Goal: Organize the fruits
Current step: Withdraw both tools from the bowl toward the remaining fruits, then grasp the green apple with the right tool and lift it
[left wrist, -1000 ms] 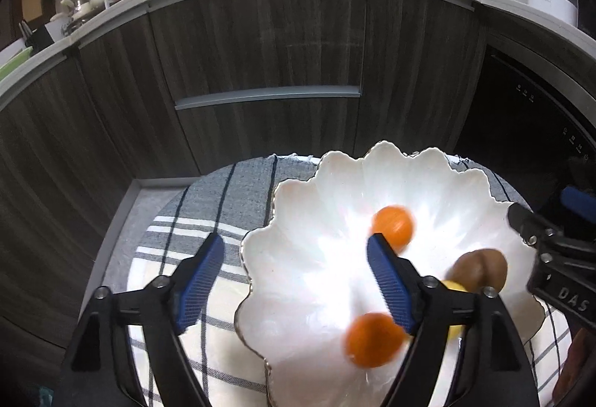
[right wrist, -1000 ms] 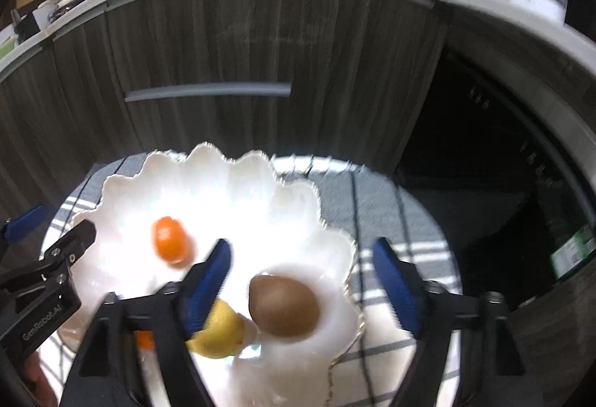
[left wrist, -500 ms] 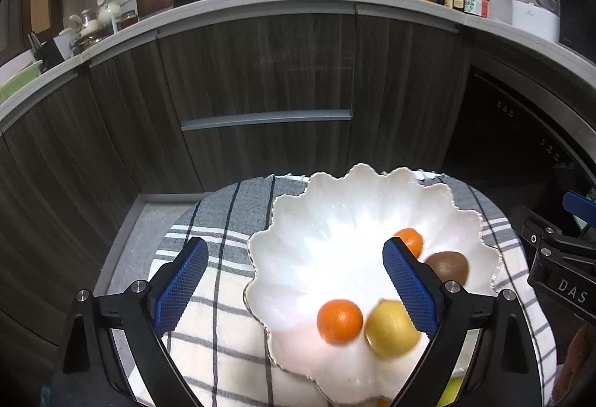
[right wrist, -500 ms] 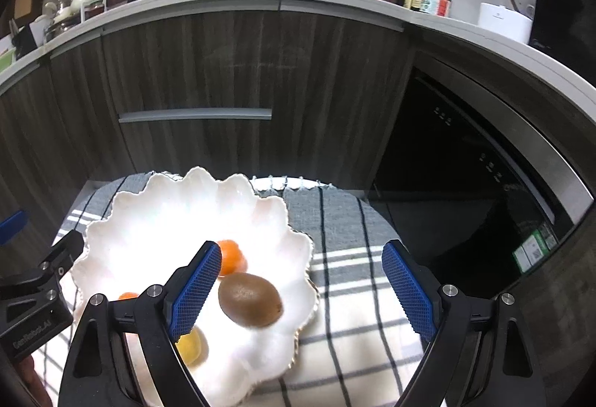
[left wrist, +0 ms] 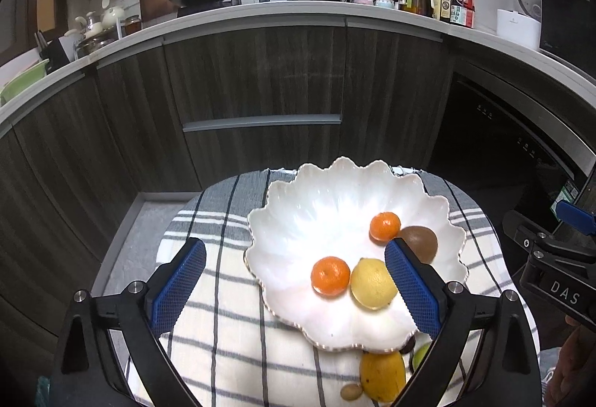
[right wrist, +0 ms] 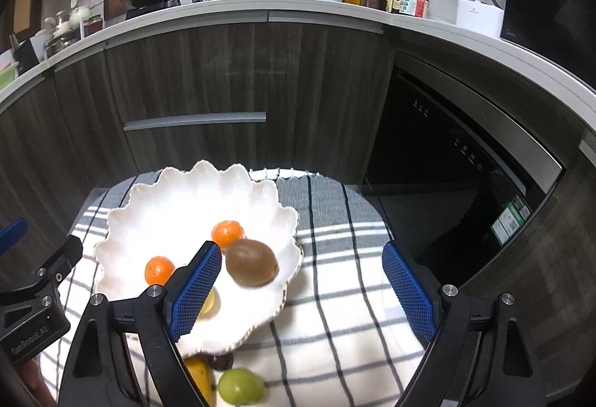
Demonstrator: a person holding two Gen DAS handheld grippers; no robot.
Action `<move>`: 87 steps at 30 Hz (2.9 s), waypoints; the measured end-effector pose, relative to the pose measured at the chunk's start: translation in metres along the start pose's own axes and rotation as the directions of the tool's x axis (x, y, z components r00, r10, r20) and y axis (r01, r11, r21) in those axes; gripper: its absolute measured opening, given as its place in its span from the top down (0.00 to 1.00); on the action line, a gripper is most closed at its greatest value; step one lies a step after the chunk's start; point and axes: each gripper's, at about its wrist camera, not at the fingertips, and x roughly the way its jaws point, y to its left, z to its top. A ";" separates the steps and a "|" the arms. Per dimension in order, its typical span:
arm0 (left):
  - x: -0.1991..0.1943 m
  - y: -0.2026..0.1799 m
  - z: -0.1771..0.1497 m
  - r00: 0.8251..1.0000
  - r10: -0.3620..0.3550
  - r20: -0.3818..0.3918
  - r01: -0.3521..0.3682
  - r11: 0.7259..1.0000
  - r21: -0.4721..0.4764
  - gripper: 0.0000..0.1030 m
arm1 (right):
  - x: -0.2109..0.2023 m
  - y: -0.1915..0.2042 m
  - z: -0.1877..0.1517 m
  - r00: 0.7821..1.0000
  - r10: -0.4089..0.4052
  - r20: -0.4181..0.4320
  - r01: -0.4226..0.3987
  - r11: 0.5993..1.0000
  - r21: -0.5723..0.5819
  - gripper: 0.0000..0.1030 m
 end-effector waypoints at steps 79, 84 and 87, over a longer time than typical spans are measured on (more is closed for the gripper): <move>0.037 0.027 -0.135 0.978 0.034 -0.204 -0.045 0.998 -0.054 0.05 | 0.071 0.048 -0.145 0.945 0.149 -0.292 -0.166 0.985 -0.036 0.51; 0.034 0.023 -0.133 0.979 0.030 -0.200 -0.039 0.998 -0.043 0.05 | 0.069 0.044 -0.145 0.942 0.153 -0.298 -0.166 0.986 -0.020 0.52; 0.031 0.019 -0.131 0.981 0.023 -0.193 -0.030 0.999 -0.035 0.05 | 0.066 0.039 -0.144 0.944 0.147 -0.295 -0.158 0.987 -0.016 0.52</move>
